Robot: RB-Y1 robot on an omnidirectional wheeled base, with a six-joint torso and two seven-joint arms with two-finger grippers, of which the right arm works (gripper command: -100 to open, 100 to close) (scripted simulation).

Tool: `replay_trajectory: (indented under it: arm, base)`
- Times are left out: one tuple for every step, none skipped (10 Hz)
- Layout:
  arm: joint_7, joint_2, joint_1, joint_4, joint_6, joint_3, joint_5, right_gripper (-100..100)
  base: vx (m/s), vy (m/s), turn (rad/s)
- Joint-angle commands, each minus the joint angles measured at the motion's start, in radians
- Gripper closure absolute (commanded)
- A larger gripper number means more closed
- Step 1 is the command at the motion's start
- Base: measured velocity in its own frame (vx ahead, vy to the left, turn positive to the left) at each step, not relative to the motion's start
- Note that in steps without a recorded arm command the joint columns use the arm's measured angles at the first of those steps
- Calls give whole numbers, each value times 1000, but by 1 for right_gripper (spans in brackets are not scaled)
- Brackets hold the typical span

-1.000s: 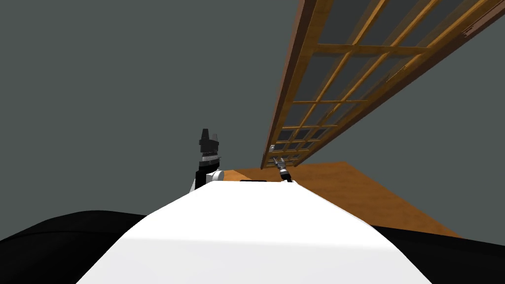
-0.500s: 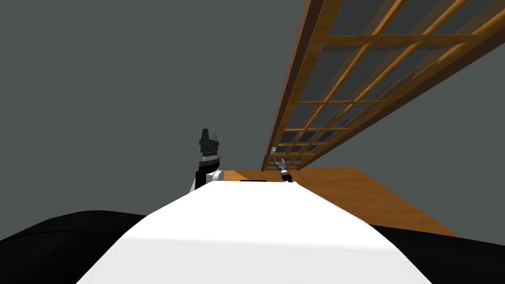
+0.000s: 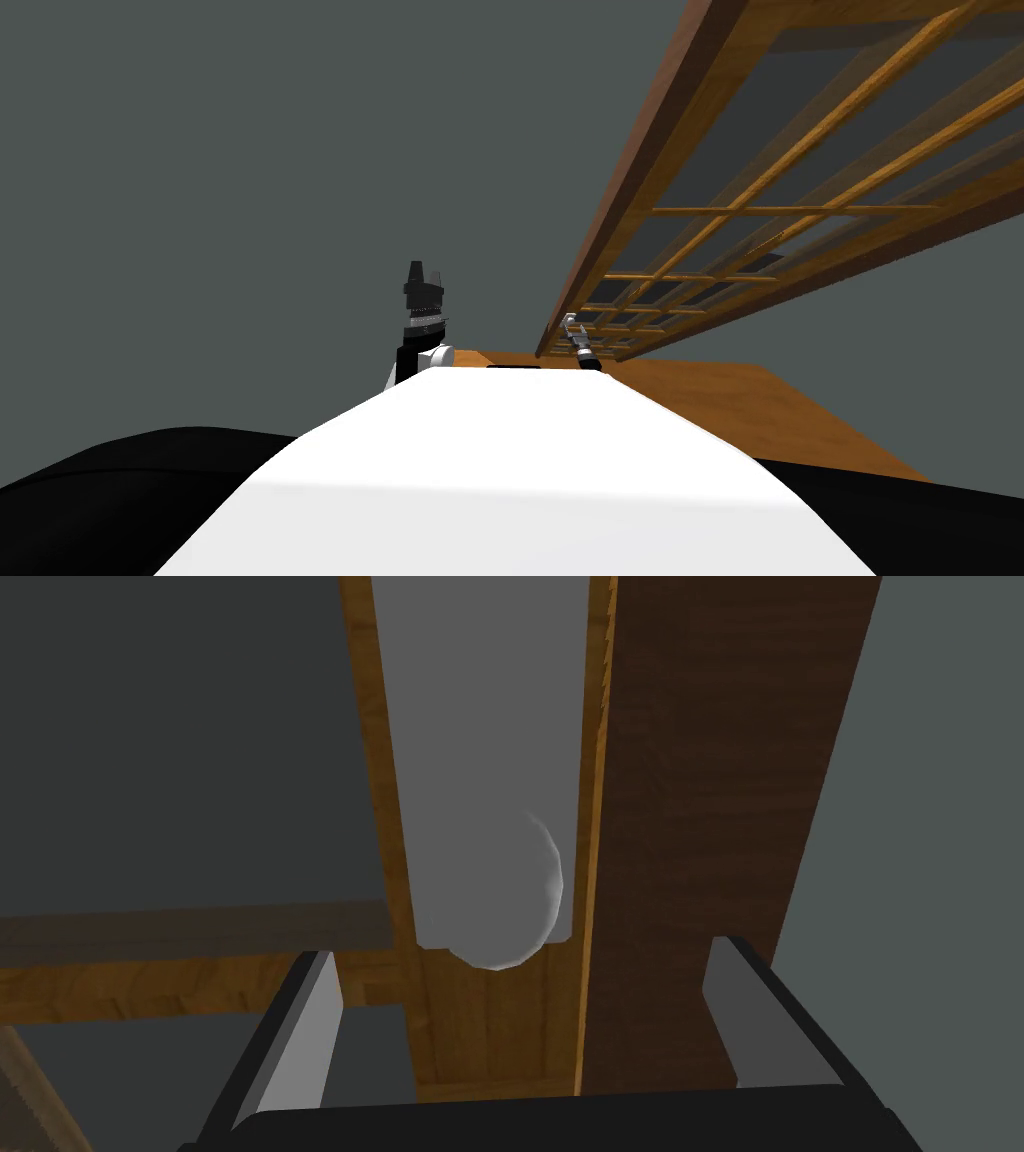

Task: Pull the door open

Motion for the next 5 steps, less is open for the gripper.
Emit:
replay_trajectory:
  arm:
    - [-9, -14, -1, 29, -19, -13, -10, -100]
    - [-9, -14, -1, 29, -19, -13, -10, -100]
    - [-11, -17, 0, 32, -22, -16, -13, -100]
    - [-14, -22, 3, 37, -27, -21, -17, -100]
    - [-12, -16, 9, 34, -22, -14, -12, -100]
  base:
    - [197, 23, 116]
    - [106, 15, 9]
    - [37, 16, 24]
    - [58, 10, 56]
    - [18, 6, 0]
